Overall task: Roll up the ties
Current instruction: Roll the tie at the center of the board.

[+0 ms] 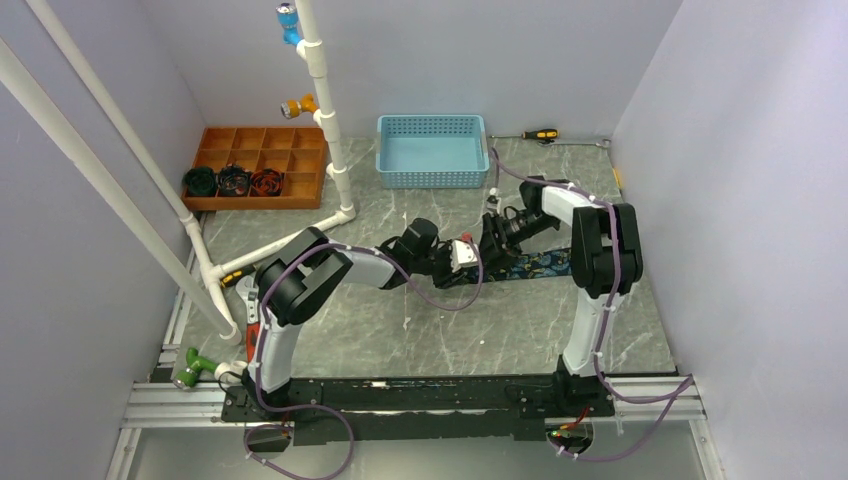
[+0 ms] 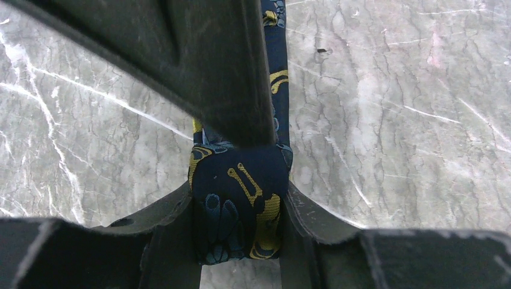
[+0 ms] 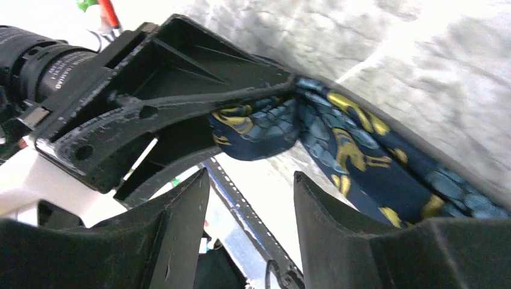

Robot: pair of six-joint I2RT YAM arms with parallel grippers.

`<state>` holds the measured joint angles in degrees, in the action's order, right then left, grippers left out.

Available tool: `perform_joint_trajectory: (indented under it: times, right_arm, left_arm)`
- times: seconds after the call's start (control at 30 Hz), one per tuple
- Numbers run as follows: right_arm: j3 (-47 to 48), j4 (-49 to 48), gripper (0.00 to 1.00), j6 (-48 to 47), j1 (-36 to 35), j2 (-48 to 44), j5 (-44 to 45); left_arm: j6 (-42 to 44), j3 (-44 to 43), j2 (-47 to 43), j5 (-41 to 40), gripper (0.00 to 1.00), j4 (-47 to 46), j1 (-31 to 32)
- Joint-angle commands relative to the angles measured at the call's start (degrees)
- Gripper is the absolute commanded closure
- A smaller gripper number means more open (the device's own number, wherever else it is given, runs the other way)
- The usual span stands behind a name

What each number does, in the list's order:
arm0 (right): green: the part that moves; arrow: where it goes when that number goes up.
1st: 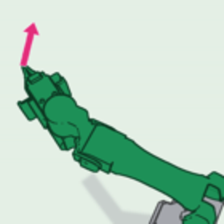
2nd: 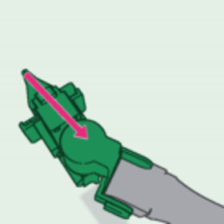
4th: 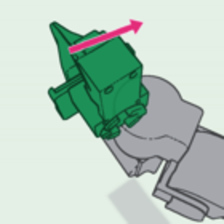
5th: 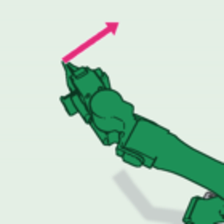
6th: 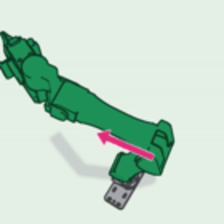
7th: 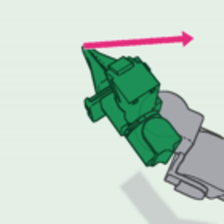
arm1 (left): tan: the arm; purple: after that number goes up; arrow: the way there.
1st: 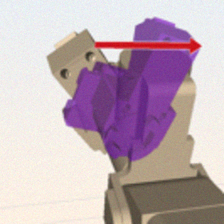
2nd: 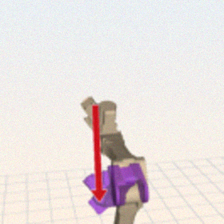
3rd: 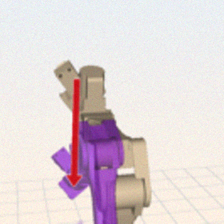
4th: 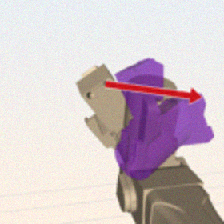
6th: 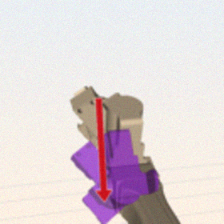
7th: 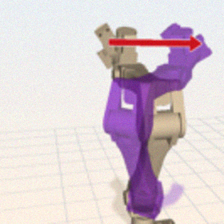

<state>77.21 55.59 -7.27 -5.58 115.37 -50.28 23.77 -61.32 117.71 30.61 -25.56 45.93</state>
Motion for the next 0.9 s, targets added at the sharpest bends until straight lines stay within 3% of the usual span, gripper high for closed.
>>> perform_joint_trajectory:
  times: [0.0, 0.13, 0.2, 0.23, 0.3, 0.33, 0.43, 0.53, 0.87]
  right_arm:
    - [0.70, 0.01, 0.44, 1.47, -2.25, -0.16, -5.69]
    - [0.91, -3.92, 0.47, 3.61, -3.51, 1.70, -3.66]
    - [1.02, -4.80, 0.62, 3.64, -3.80, 2.99, -1.19]
    - [0.90, -5.18, 0.73, 3.51, -3.70, 3.53, 0.65]
    - [0.42, -5.50, 0.94, 3.02, -3.41, 4.00, 5.28]
    - [0.02, -5.81, 1.00, 3.31, -3.02, 4.39, 7.39]
    - [-0.16, -5.38, 1.00, 3.07, -1.92, 6.17, 10.64]
    - [-0.47, -6.16, 1.00, 3.37, -1.82, 6.70, 13.16]
    - [2.41, -6.70, 1.00, 4.43, -1.27, 9.28, 14.70]
  left_arm:
    - [2.74, 2.24, 3.58, -6.20, 0.68, 17.79, 0.37]
    - [2.71, 1.76, 3.92, -6.01, 0.67, 18.52, 0.56]
    - [2.75, 1.72, 3.83, -5.39, 0.65, 18.89, 0.56]
    - [2.77, 1.87, 3.65, -5.01, 0.63, 18.78, 0.53]
    - [2.45, 2.24, 3.24, -3.47, 0.55, 18.31, 0.44]
    - [1.91, 2.07, 3.15, -2.79, 0.49, 17.88, 0.18]
    - [1.46, 0.54, 3.14, 0.24, 0.36, 16.73, -0.48]
    - [1.12, -0.78, 3.06, 3.57, 0.28, 13.08, -1.04]
    - [-0.14, -4.46, 4.98, 11.02, 0.23, 1.66, -0.82]
